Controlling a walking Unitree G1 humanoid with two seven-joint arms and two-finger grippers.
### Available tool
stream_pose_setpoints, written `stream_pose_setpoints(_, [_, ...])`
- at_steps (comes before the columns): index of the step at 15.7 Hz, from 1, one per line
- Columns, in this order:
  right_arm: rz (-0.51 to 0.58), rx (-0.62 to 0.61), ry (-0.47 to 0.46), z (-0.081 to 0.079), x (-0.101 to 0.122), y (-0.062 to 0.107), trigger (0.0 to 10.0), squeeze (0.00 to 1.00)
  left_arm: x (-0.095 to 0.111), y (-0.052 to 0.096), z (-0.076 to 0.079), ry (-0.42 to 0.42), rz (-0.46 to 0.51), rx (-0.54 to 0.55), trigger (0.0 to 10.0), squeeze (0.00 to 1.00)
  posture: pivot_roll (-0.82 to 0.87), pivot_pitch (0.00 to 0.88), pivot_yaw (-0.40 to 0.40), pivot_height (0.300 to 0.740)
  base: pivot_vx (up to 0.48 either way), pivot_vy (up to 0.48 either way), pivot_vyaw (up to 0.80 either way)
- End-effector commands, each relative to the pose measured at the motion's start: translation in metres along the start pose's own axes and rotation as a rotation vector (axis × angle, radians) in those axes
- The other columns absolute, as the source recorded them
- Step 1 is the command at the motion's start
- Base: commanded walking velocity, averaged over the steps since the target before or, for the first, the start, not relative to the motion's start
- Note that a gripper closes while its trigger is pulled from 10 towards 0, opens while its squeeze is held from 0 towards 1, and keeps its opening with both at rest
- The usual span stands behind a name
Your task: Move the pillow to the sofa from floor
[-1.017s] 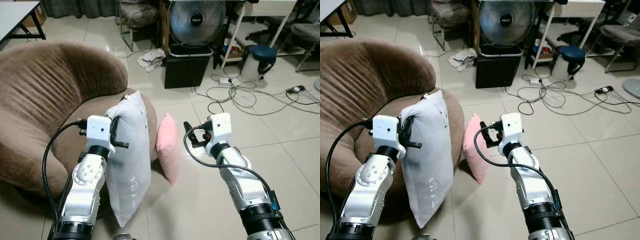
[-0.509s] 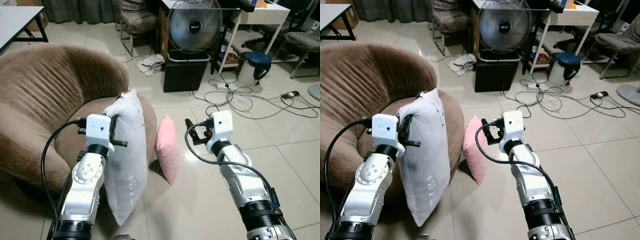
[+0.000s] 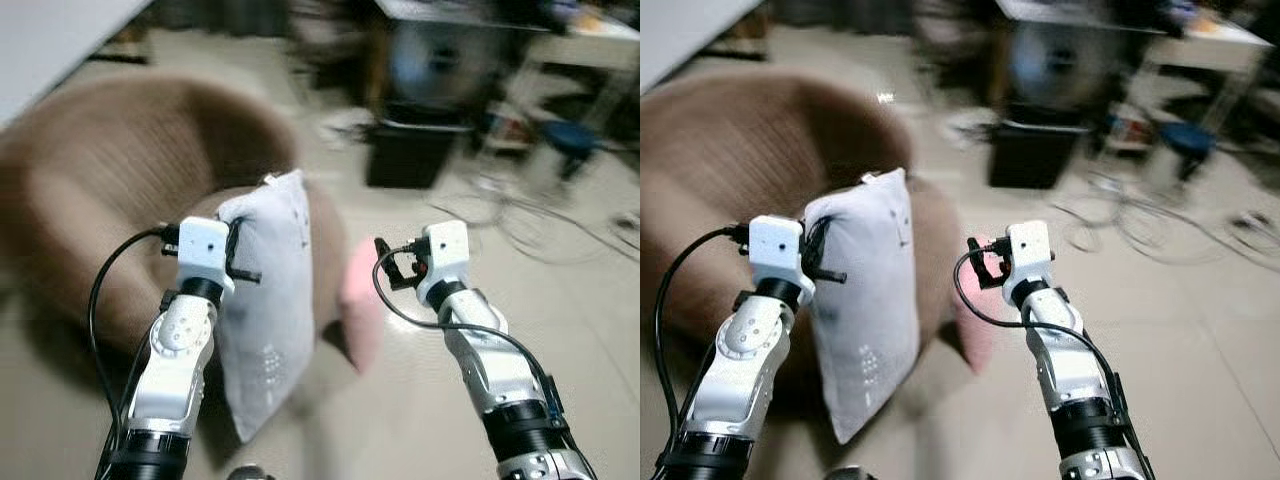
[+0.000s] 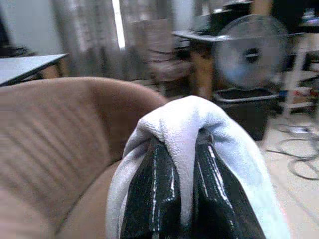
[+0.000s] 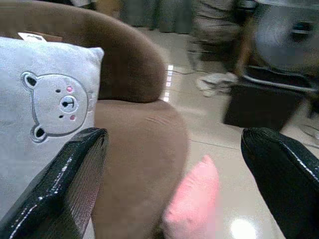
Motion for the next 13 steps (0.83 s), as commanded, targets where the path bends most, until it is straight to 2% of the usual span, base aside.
stream_pose_setpoints(1, [0.008, -0.008, 0.005, 0.0037, 0.0027, -0.0013, 10.0, 0.0, 0.0134, -0.0037, 0.0004, -0.011, 0.061, 0.001, 10.0, 0.0, 0.09, 0.0, -0.045, 0.74, 0.326, 0.0, 0.8])
stream_pose_setpoints(2, [0.007, -0.009, 0.005, 0.0038, 0.0025, -0.0012, 10.0, 0.0, 0.0132, -0.0038, 0.0005, -0.012, 0.06, 0.001, 10.0, 0.0, 0.09, 0.0, -0.045, 0.74, 0.322, 0.0, 0.8])
stream_pose_setpoints(5, [0.0, -0.041, -0.021, 0.0089, -0.0009, 0.001, 10.0, 0.0, 0.0104, -0.003, 0.0012, -0.01, 0.051, -0.006, 10.0, 0.0, 0.09, 0.0, -0.044, 0.74, 0.324, 0.0, 0.0])
stream_pose_setpoints(13, [0.0, -0.049, -0.024, 0.0093, -0.0014, 0.0014, 10.0, 0.0, 0.0105, -0.0049, 0.0019, -0.012, 0.05, -0.014, 10.0, 0.0, 0.07, 0.0, -0.031, 0.74, 0.309, 0.0, 0.0])
Point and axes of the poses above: a point about 5 cm out from each wrist's last joint towards the gripper, its own y axis pointing back from the gripper into the wrist, its own x axis along the axis of the wrist's last joint, z = x × y, the point moved 3 cm from there along -y, pointing out of the wrist towards the gripper, and after that the axes turned 1 degree about y, right-handed, at the moved point
